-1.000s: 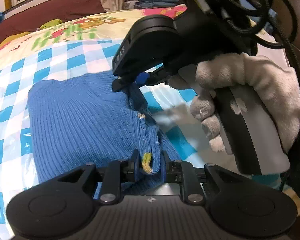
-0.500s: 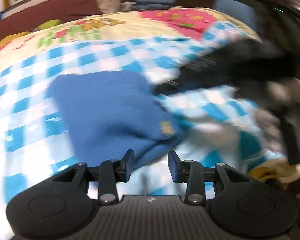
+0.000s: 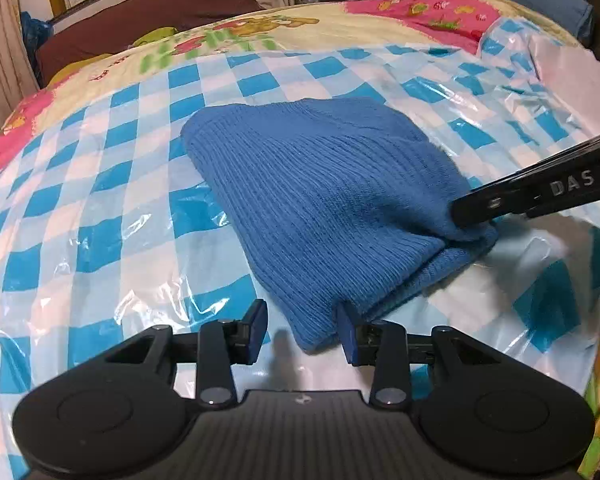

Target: Fold small clothes

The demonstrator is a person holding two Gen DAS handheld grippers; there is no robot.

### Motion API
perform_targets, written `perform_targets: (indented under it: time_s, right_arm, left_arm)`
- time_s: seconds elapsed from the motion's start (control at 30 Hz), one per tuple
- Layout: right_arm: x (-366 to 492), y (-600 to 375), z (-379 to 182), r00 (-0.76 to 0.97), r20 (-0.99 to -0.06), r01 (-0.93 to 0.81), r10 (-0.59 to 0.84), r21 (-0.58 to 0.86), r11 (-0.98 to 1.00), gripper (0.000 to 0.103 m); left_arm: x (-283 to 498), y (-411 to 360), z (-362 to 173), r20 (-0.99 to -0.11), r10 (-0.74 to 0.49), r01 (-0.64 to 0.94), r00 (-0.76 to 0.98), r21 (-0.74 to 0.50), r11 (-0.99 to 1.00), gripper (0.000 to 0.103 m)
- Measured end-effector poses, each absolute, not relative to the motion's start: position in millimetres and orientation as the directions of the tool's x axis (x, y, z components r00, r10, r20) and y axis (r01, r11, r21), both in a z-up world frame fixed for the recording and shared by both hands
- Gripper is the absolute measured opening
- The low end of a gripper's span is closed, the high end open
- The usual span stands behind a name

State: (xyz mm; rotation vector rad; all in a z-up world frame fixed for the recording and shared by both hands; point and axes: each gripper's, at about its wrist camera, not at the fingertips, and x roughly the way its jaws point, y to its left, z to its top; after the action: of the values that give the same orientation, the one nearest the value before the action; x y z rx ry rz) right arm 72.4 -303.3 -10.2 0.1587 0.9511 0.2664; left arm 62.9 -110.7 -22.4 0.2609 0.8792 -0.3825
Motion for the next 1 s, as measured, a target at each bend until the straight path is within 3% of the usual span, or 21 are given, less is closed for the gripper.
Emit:
perform_targets:
  time_s: [0.03, 0.2, 0.43, 0.7, 0.83, 0.93, 1.0]
  right_arm:
    - [71, -306, -9, 0.550, -0.782, -0.156, 0.295, 0.251, 0.955, 0.004]
    - [56, -327, 4, 0.590, -0.751, -0.119, 0.297, 0.283, 0.952, 0.004]
    - [61, -329, -23, 0.527, -0.805, -0.067, 0.271, 0.278, 0.958, 0.004]
    - [64, -323, 23, 0.619, -0.739, -0.076, 0.267, 0.282, 0.956, 0.024]
    - [95, -303, 29, 0.667, -0.702, -0.091, 0.250, 0.256, 0.962, 0.057]
    - [130, -294, 8, 0.660, -0.728, -0.038, 0.189, 0.219, 0.975, 0.057]
    - [149, -298, -11, 0.631, -0.747, 0.006, 0.210, 0.275, 0.961, 0.056]
  left_arm:
    - [64, -110, -21, -0.789, -0.224, 0.425, 0.572, 0.051, 0.904, 0.042]
    - [67, -101, -14, -0.783, -0.246, 0.409, 0.572, 0.011, 0.913, 0.043]
    - [71, -100, -24, -0.822, -0.248, 0.425, 0.513, -0.007, 0.905, 0.043]
    - [82, -79, -3, -0.794, -0.273, 0.394, 0.544, -0.045, 0.918, 0.045]
    - [89, -76, 0, -0.782, -0.256, 0.378, 0.568, -0.028, 0.925, 0.045]
    - [92, -77, 1, -0.774, -0.251, 0.378, 0.582, -0.016, 0.926, 0.045]
    - [96, -76, 2, -0.765, -0.242, 0.372, 0.597, -0.004, 0.928, 0.046]
